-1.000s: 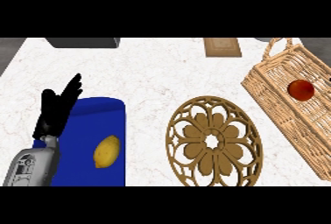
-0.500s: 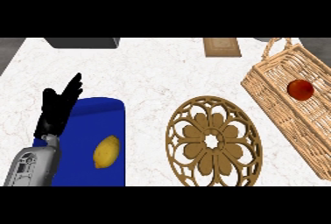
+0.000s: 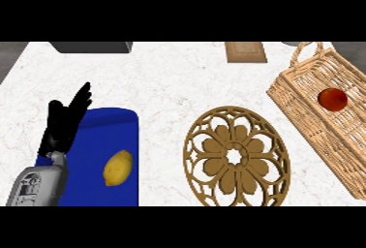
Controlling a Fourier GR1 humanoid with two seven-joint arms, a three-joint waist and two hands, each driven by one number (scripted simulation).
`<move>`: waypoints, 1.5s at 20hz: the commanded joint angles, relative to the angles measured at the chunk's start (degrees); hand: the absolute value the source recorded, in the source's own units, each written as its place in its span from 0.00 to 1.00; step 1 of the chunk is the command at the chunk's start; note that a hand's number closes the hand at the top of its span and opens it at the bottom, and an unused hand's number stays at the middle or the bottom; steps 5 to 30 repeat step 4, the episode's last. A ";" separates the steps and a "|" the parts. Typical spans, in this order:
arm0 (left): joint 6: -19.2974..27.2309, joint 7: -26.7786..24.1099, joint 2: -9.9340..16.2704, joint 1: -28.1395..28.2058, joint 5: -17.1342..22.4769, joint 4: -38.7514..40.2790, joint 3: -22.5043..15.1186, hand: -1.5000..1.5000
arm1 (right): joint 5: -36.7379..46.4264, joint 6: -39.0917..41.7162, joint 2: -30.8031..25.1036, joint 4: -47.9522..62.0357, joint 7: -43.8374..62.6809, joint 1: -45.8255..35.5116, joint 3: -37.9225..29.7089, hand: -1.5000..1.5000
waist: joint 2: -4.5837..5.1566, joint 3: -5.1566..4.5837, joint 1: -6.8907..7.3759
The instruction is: Pick the tomato from the placemat and place it in the basket
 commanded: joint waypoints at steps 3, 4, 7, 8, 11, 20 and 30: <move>0.34 -1.83 -0.55 -0.13 0.17 1.32 0.33 0.50 | -3.04 4.84 -11.58 15.11 -12.16 6.79 -6.75 0.00 | 0.32 0.12 -0.36; 0.48 -1.08 -1.39 0.49 -0.19 -0.23 -0.78 0.50 | -2.65 3.19 -12.35 18.47 -12.86 5.72 -6.38 0.00 | 0.25 0.09 0.29; 0.48 -1.08 -1.39 0.49 -0.19 -0.23 -0.78 0.50 | -2.65 3.19 -12.35 18.47 -12.86 5.72 -6.38 0.00 | 0.25 0.09 0.29; 0.48 -1.08 -1.39 0.49 -0.19 -0.23 -0.78 0.50 | -2.65 3.19 -12.35 18.47 -12.86 5.72 -6.38 0.00 | 0.25 0.09 0.29; 0.48 -1.08 -1.39 0.49 -0.19 -0.23 -0.78 0.50 | -2.65 3.19 -12.35 18.47 -12.86 5.72 -6.38 0.00 | 0.25 0.09 0.29; 0.48 -1.08 -1.39 0.49 -0.19 -0.23 -0.78 0.50 | -2.65 3.19 -12.35 18.47 -12.86 5.72 -6.38 0.00 | 0.25 0.09 0.29; 0.48 -1.08 -1.39 0.49 -0.19 -0.23 -0.78 0.50 | -2.65 3.19 -12.35 18.47 -12.86 5.72 -6.38 0.00 | 0.25 0.09 0.29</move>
